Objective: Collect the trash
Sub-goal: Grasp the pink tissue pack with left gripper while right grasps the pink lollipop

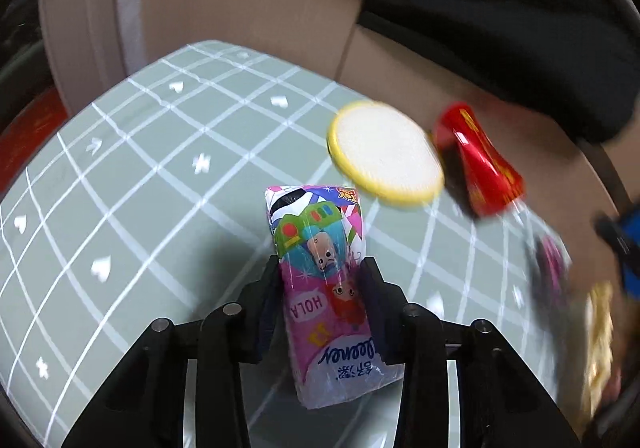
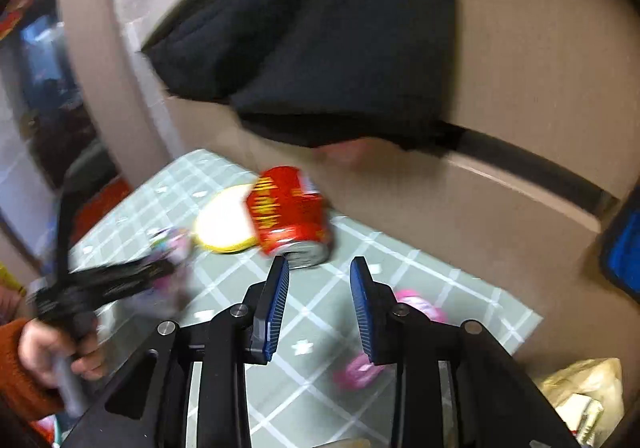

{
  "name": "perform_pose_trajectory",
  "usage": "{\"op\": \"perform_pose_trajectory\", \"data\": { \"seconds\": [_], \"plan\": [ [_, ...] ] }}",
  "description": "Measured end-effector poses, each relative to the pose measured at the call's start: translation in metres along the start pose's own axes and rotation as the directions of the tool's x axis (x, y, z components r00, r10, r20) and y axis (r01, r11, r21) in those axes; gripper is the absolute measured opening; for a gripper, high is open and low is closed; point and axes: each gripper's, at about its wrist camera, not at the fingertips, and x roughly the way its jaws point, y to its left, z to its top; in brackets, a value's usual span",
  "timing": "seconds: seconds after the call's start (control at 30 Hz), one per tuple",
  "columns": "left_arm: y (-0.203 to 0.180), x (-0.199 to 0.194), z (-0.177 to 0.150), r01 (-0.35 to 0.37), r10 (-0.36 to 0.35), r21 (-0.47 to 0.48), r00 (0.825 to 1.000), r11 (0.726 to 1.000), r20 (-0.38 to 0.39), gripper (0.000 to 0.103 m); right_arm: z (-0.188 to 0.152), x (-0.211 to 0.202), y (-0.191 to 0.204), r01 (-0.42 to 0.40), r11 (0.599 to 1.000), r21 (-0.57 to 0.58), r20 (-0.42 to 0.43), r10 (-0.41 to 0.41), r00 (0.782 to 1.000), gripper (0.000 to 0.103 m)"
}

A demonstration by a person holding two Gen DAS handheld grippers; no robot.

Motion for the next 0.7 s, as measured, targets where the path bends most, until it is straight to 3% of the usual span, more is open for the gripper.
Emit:
{"op": "perform_pose_trajectory", "data": {
  "seconds": [0.17,0.33,0.47,0.57,0.6,0.7],
  "plan": [
    [0.01,-0.023,-0.029,0.068,-0.067,0.034,0.997,0.997,-0.028,0.038,-0.02,0.017,-0.033,0.14,0.982,0.124,-0.053,-0.134,0.99,0.031],
    [0.011,-0.034,-0.042,0.07,-0.071,0.047,0.997,0.996,0.007,0.038,-0.036,0.033,-0.046,0.159,0.962,0.222,-0.096,-0.141,0.985,0.031],
    [0.013,-0.042,-0.04,0.085,-0.086,0.044,0.996,0.995,0.03,0.037,-0.039,0.049,-0.049,0.158,0.946,0.281,-0.116,-0.13,0.985,0.038],
    [0.015,-0.046,-0.038,0.092,-0.094,0.052,0.994,0.994,0.053,0.037,-0.038,0.063,-0.044,0.157,0.952,0.264,-0.149,-0.121,0.981,0.042],
    [0.015,-0.047,-0.037,0.094,-0.097,0.051,0.994,0.994,0.055,0.037,-0.039,0.066,-0.043,0.14,0.957,0.254,-0.145,-0.106,0.984,0.048],
    [0.016,-0.046,-0.036,0.098,-0.1,0.042,0.994,0.994,0.051,0.037,-0.035,0.073,-0.027,0.201,0.967,0.154,-0.16,-0.176,0.971,0.049]
  ]
}}
